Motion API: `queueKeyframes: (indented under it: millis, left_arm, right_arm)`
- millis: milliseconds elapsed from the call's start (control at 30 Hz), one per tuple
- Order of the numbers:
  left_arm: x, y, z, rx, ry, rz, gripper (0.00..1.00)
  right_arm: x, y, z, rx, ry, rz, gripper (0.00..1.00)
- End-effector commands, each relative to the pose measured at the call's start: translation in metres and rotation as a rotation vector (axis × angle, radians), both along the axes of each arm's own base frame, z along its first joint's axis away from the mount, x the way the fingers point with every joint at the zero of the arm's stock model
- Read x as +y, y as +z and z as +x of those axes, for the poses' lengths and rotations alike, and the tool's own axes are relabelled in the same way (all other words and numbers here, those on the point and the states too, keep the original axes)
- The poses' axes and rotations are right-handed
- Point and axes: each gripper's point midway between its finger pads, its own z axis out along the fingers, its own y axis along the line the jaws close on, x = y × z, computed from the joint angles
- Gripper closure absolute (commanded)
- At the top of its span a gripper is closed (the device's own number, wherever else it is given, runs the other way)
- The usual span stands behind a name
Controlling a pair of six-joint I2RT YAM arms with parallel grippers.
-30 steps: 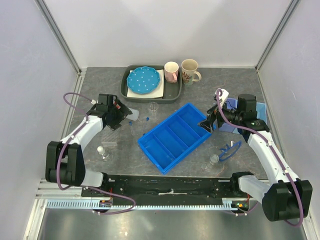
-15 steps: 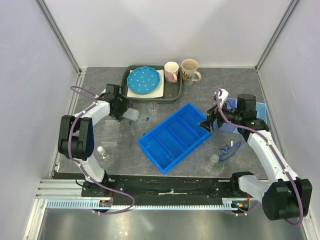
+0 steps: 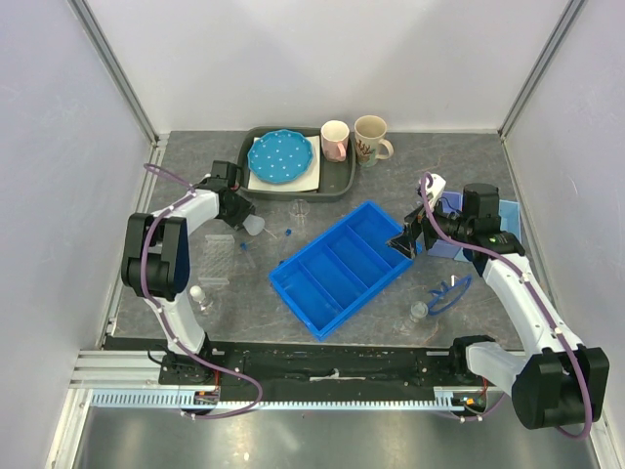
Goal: Organize the chemistry lab equipment
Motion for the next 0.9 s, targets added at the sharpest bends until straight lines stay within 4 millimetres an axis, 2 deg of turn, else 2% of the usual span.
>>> queueKeyframes:
  millis: [0,167,233,267,333,367,467,500,567,600,633,700,733,800,833,867]
  left_arm:
    - [0.005,0.032,0.021,-0.096,-0.007,0.042,0.71]
    - [0.002,0.074,0.026,-0.195,-0.06,0.042,0.8]
    - [-0.001,0.086,0.022,-0.221,-0.081,0.026,0.8]
    - [-0.002,0.101,0.019,-0.258,-0.099,0.023,0.81]
    - [-0.009,0.109,0.011,-0.276,-0.147,-0.004,0.82]
    - [-0.011,0.127,0.007,-0.325,-0.173,-0.004,0.82]
    - [-0.028,0.138,-0.015,-0.359,-0.279,-0.064,0.85]
    - [-0.036,0.152,-0.028,-0.392,-0.318,-0.095,0.85]
    - [-0.053,0.162,-0.044,-0.422,-0.378,-0.114,0.85]
    - [-0.059,0.174,-0.057,-0.459,-0.403,-0.121,0.85]
    - [-0.075,0.178,-0.069,-0.472,-0.449,-0.133,0.85]
    - [-0.09,0.183,-0.086,-0.488,-0.481,-0.156,0.85]
    - [-0.107,0.194,-0.101,-0.518,-0.525,-0.177,0.85]
    - [-0.12,0.196,-0.112,-0.529,-0.525,-0.198,0.85]
    - [-0.136,0.201,-0.124,-0.538,-0.542,-0.236,0.85]
    - [-0.143,0.202,-0.128,-0.541,-0.539,-0.249,0.85]
  right_arm:
    - [0.003,0.015,0.005,-0.06,0.022,-0.004,0.02]
    - [0.003,0.014,0.006,-0.062,0.022,-0.008,0.02]
    - [0.002,0.013,0.006,-0.06,0.021,-0.009,0.02]
    - [0.002,0.013,0.006,-0.06,0.021,-0.009,0.02]
    - [0.002,0.012,0.006,-0.062,0.022,-0.01,0.02]
    - [0.002,0.012,0.006,-0.063,0.021,-0.012,0.02]
    - [0.001,0.013,0.006,-0.07,0.017,-0.018,0.02]
    - [0.001,0.013,0.006,-0.074,0.016,-0.021,0.02]
    - [-0.001,0.012,0.007,-0.078,0.009,-0.029,0.02]
    - [-0.001,0.012,0.008,-0.079,0.009,-0.032,0.02]
    - [-0.002,0.011,0.009,-0.079,0.005,-0.033,0.02]
    - [-0.003,0.009,0.01,-0.078,0.0,-0.042,0.02]
    - [-0.004,0.009,0.01,-0.081,-0.005,-0.046,0.02]
    - [-0.005,0.007,0.012,-0.081,-0.009,-0.054,0.02]
    - [-0.005,0.006,0.012,-0.082,-0.01,-0.058,0.02]
    - [-0.006,0.005,0.012,-0.081,-0.014,-0.062,0.02]
